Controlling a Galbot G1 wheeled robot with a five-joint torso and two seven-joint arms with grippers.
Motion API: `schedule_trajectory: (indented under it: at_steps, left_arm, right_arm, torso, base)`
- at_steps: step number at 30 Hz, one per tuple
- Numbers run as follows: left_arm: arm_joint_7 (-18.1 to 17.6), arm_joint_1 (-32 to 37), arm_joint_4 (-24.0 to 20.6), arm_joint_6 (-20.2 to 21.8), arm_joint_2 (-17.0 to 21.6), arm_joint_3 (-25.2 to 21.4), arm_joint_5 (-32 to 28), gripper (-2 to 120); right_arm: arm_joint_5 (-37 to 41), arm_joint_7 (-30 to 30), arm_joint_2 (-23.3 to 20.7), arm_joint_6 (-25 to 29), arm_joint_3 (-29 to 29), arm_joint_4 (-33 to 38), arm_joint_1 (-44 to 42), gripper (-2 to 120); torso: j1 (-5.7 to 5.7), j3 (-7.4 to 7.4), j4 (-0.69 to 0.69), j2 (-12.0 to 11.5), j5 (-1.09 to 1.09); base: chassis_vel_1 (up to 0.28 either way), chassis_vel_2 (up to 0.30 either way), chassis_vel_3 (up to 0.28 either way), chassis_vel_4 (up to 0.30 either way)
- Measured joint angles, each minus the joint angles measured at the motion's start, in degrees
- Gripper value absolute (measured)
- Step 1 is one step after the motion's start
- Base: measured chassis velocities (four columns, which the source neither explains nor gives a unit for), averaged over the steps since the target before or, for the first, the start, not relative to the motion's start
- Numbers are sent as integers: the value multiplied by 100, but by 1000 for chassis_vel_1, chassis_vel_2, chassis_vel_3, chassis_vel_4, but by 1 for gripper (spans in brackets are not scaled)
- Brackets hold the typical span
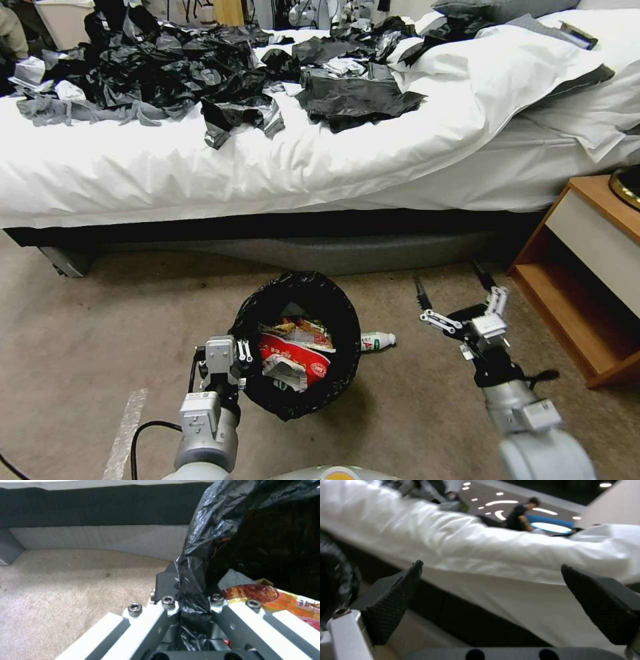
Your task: Pick up the trash bin, then pick up the garbage from the floor and place it into the trash bin.
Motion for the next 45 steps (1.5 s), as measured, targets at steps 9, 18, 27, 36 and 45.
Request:
schedule_trajectory:
  at_steps: [9, 18, 27, 36, 45]
  left_arm:
    - [-7, -148, 75, 48, 19, -114, -76, 1]
    - [-13, -242, 228, 93, -90, -156, -112, 1]
    - [-17, -195, 310, 95, -186, -99, -50, 1]
    - [-20, -77, 310, 95, -248, -31, 99, 1]
    - [-20, 93, 231, 48, -283, -16, 225, 1]
  right_arm:
    - [-708, -1075, -1230, -396, -970, -1673, 1351, 100]
    - [-2145, -2376, -1155, 363, -1553, -3569, 2766, 100]
    - [-3033, -2467, -414, 781, -1690, -5397, 3628, 100]
    - [-3038, -2383, -70, 885, -1718, -6161, 3959, 100]
    - [-3123, -2318, 147, 988, -1759, -6747, 4262, 100]
  torso:
    - [0, 0, 0, 0, -1]
    - [0, 0, 1, 0, -1]
    - [-1, 0, 1, 0, -1]
    - [0, 0, 0, 0, -2]
    - [-1, 0, 0, 0, -3]
  base:
    - [0, 0, 0, 0]
    - [0, 0, 0, 0]
    - [0, 0, 0, 0]
    - [0, 0, 0, 0]
    - [0, 0, 0, 0]
